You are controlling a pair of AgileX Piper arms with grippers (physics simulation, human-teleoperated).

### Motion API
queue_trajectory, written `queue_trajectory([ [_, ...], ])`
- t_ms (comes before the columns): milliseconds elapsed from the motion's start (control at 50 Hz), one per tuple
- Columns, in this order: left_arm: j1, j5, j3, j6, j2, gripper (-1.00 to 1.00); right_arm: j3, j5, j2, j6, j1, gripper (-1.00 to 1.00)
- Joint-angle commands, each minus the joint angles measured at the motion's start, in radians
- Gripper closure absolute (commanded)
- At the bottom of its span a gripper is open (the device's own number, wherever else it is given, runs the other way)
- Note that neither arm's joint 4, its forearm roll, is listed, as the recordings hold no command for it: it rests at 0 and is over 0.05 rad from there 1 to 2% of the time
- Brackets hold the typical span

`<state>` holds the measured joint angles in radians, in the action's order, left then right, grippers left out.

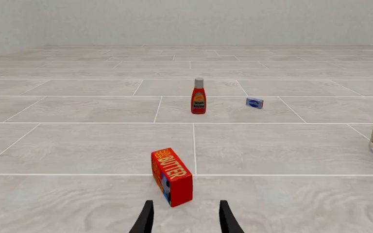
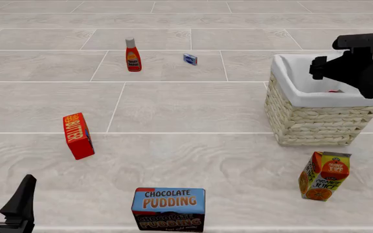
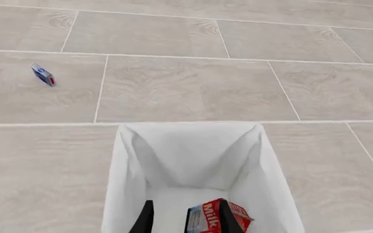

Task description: Pick the milk and place it in the basket.

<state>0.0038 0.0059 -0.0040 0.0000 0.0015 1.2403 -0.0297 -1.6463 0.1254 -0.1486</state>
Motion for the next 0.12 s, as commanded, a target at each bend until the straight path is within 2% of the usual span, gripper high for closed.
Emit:
queue_trajectory([
  [20, 0.000, 0.000, 0.000, 0.000, 0.000, -1.00, -0.126, 0.061, 0.103, -0.009, 0.008, -1.00],
  [120, 0.000, 0.000, 0.000, 0.000, 0.000, -1.00, -0.190, 0.097, 0.150, -0.014, 0.018, -1.00],
])
